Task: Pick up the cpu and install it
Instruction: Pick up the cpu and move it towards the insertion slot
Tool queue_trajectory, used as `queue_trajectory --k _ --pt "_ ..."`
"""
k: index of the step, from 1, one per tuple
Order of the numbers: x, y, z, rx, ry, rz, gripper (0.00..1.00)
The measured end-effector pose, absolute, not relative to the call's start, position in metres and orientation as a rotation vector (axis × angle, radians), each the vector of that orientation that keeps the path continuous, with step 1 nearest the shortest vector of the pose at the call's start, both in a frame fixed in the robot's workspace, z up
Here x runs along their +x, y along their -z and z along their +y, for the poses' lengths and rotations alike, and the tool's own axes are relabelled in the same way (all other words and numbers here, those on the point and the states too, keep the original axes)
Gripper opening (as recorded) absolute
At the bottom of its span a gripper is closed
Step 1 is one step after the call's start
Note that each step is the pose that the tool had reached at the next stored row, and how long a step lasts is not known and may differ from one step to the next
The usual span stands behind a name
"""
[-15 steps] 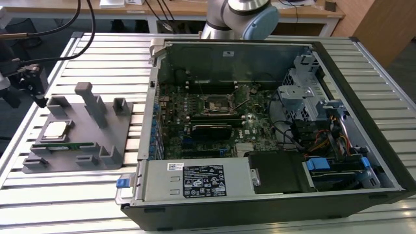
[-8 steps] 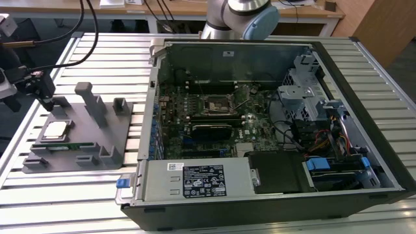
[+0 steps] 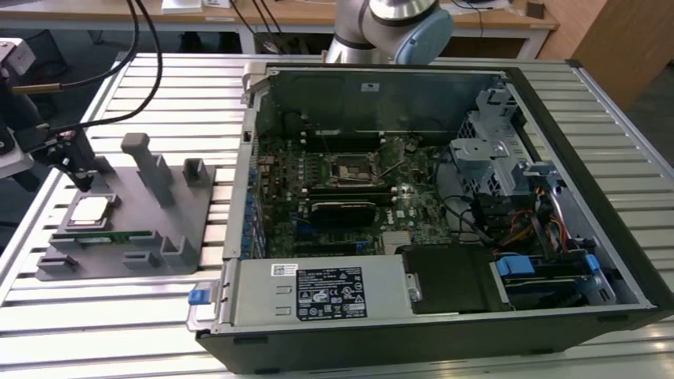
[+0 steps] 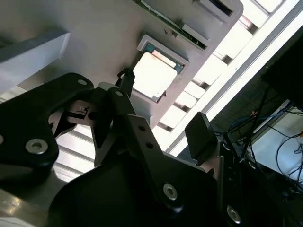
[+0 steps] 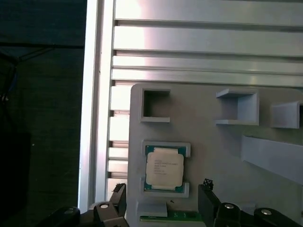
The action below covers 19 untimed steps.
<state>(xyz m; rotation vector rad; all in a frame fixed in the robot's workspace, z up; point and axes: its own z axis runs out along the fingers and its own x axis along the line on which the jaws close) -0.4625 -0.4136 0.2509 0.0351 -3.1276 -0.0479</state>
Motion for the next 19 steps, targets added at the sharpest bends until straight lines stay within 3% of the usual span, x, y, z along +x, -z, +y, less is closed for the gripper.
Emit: queue_trajectory --k 19 --pt "-0.458 -0.235 -0.417 0.035 0.051 -3.128 0.70"
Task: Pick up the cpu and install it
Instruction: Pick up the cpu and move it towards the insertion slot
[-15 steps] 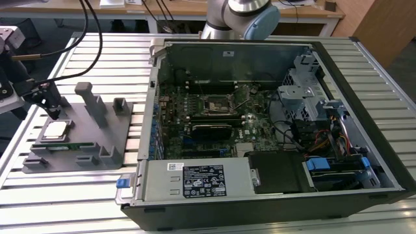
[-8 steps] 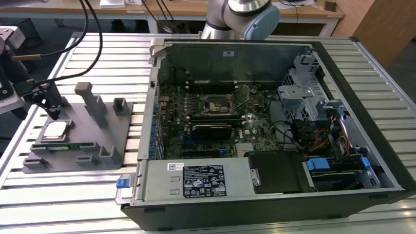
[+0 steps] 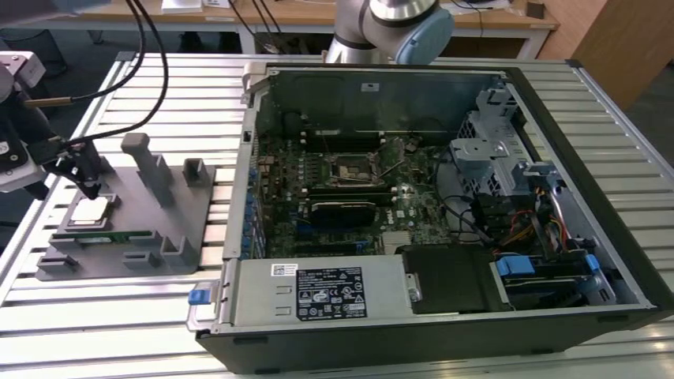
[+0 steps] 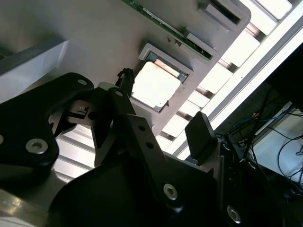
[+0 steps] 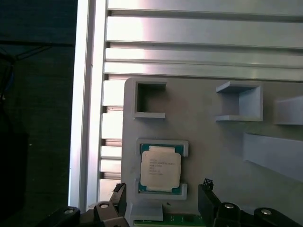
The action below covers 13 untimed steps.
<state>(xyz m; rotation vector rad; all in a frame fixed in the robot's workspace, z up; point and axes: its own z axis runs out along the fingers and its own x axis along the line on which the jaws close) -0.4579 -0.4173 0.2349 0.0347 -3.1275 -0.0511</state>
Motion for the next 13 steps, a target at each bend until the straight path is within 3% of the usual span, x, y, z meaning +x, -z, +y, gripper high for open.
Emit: queue_trajectory --k 13 --pt "-0.454 -0.220 -0.417 0.035 0.051 -3.127 0.70"
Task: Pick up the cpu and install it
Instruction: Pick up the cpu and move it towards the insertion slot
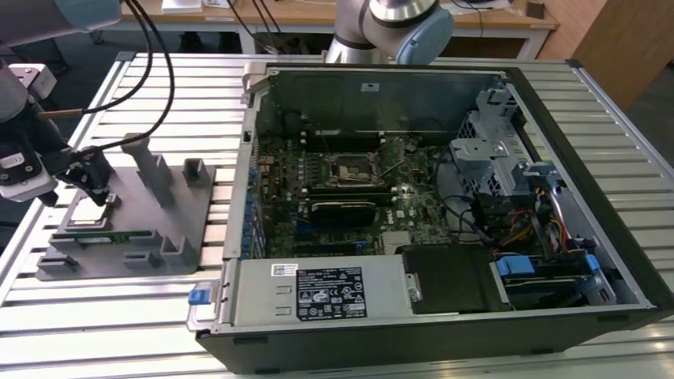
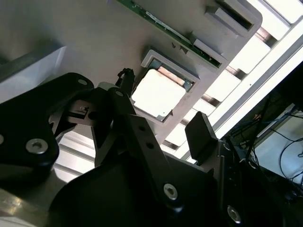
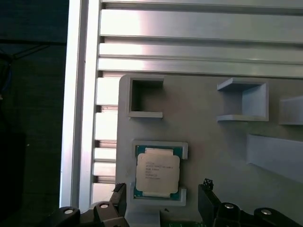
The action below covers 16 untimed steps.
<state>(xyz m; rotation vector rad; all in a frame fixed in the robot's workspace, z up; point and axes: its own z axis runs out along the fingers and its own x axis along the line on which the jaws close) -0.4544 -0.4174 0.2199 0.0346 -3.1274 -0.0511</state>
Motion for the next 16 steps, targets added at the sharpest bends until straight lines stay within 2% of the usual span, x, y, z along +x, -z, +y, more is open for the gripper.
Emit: queue_trajectory --k 16 --pt "-0.454 -0.201 -0.415 0.006 0.051 -3.128 0.70"
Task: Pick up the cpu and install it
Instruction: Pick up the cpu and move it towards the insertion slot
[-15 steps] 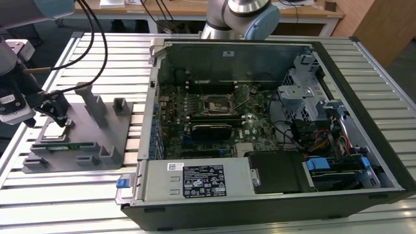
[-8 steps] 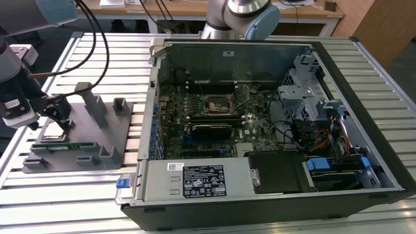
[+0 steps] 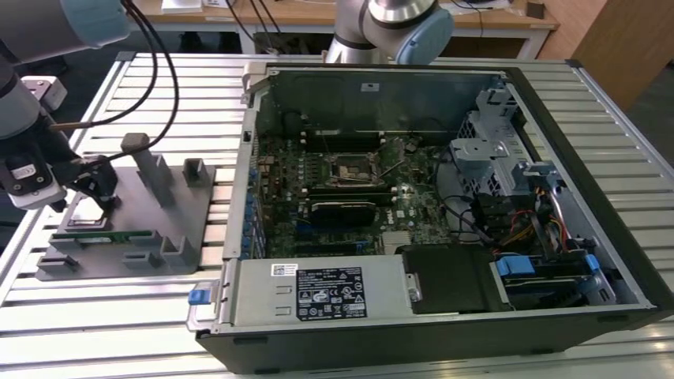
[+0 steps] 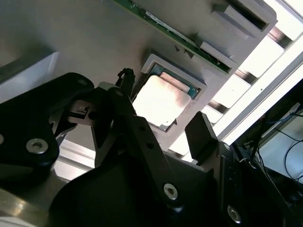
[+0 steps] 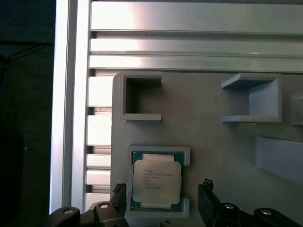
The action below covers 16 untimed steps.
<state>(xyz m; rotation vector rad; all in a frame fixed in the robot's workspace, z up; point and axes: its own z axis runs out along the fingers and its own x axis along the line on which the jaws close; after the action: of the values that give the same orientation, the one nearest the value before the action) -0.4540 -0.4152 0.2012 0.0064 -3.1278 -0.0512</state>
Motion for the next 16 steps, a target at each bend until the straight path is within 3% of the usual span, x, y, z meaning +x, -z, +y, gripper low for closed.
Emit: queue_trajectory --k 16 --pt "-0.4558 -0.1921 -0.4122 -0.022 0.051 -3.128 0.70"
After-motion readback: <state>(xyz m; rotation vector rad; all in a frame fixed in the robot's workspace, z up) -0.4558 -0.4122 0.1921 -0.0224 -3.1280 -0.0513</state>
